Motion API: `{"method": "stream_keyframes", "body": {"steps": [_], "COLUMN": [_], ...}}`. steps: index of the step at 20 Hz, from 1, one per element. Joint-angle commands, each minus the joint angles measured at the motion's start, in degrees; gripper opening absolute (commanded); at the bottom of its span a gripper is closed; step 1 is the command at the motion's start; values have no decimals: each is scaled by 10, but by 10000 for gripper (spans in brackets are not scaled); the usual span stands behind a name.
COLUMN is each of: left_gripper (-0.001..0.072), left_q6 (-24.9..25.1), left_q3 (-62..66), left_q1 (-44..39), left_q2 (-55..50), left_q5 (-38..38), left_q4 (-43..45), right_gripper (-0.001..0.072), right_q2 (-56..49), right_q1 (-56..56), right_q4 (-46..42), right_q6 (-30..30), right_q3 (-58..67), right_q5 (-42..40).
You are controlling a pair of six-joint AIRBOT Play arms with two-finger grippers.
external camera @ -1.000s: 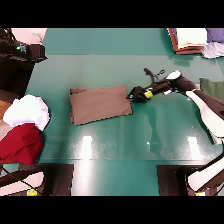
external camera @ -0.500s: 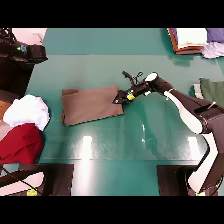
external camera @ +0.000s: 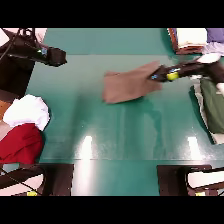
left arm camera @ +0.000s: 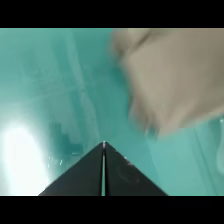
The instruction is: Fold the shirts.
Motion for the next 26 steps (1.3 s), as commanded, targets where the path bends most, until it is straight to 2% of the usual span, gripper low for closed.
{"method": "stream_keyframes", "body": {"steps": [1,6,9,11,15,19,26], "left_gripper": [25,25,25,25,25,25,25], "left_q6": [-2,-3,-3,-3,-3,-2,-2], "left_q3": [0,0,0,0,-1,-1,-1], "left_q1": [-35,-70,-77,-77,-77,-77,-77], "left_q2": [0,0,0,0,0,0,0], "left_q5": [33,65,65,65,64,64,53], "left_q4": [0,0,-4,-4,-4,-4,-4], "right_gripper": [17,17,17,17,16,16,16], "right_q2": [82,92,70,43,-7,-11,-9], "right_q1": [-150,-298,-332,-339,-338,-354,-398], "right_q4": [-29,-29,-24,-25,-26,-30,-36], "right_q6": [4,4,4,4,6,8,31], "right_q3": [-17,-17,-15,17,141,236,322], "right_q5": [-16,-83,-137,-138,-106,-52,82]}}
